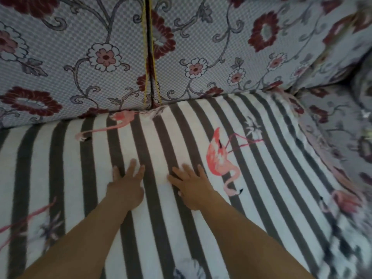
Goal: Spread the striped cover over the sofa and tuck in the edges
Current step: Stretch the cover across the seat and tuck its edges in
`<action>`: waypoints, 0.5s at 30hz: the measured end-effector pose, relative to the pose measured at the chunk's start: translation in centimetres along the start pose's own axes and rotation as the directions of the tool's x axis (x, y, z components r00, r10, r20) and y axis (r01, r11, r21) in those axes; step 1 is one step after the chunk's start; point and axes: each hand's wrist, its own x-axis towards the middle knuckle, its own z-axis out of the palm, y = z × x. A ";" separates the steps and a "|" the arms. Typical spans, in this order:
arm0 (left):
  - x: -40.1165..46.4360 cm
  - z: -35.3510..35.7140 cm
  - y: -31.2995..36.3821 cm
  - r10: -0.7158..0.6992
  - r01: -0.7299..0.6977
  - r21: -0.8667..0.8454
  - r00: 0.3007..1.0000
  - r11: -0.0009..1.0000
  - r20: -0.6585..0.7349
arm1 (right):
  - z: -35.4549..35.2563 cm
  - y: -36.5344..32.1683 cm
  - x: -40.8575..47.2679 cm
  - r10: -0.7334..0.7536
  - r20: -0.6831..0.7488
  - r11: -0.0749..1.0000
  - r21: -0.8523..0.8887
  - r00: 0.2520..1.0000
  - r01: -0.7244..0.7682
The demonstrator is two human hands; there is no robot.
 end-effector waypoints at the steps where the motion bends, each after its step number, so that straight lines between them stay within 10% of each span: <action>1: -0.5 0.3 1.6 0.034 -0.034 0.000 0.999 0.999 0.020 | 0.2 0.9 -1.2 0.006 -0.003 1.000 0.004 1.000 -0.006; 15: -9.1 5.3 23.2 0.104 -0.108 -0.183 0.994 0.977 -0.032 | 0.8 15.3 -18.5 0.046 0.019 0.999 -0.001 0.999 -0.046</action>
